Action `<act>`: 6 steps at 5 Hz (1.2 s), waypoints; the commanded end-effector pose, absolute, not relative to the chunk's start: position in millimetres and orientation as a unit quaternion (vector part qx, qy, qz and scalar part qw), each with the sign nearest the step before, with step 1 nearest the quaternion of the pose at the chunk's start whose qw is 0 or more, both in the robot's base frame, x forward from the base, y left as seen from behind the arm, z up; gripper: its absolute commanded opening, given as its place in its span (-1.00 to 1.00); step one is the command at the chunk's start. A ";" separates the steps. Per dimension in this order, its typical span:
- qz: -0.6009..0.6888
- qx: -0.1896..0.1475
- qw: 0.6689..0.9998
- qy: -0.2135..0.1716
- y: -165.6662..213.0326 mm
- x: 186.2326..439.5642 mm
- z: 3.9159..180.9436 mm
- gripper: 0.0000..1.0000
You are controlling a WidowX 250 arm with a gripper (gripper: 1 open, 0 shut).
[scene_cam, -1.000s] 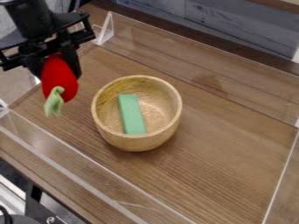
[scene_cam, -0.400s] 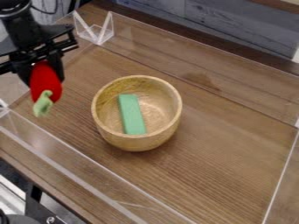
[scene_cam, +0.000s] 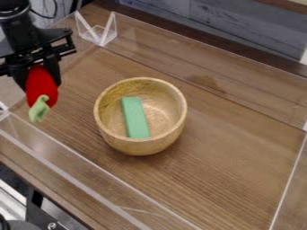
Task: Move the red object to the left side of the table
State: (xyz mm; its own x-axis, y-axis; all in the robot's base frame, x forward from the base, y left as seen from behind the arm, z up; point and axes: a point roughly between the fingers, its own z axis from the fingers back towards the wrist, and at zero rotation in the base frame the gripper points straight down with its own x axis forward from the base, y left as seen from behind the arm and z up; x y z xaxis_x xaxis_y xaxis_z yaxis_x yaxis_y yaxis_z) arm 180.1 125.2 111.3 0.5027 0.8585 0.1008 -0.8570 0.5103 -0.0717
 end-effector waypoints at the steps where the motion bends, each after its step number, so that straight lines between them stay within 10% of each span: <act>1: 0.489 0.005 0.870 -0.066 131.9 191.9 107.8 -1.00; 6: 0.503 0.026 0.864 -0.025 143.9 212.9 45.2 -1.00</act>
State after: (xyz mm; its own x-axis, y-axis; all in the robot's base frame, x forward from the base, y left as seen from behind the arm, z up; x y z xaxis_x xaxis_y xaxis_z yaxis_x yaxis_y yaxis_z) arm 204.4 137.8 35.5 0.4929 0.8697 0.0259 -0.8699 0.4919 0.0369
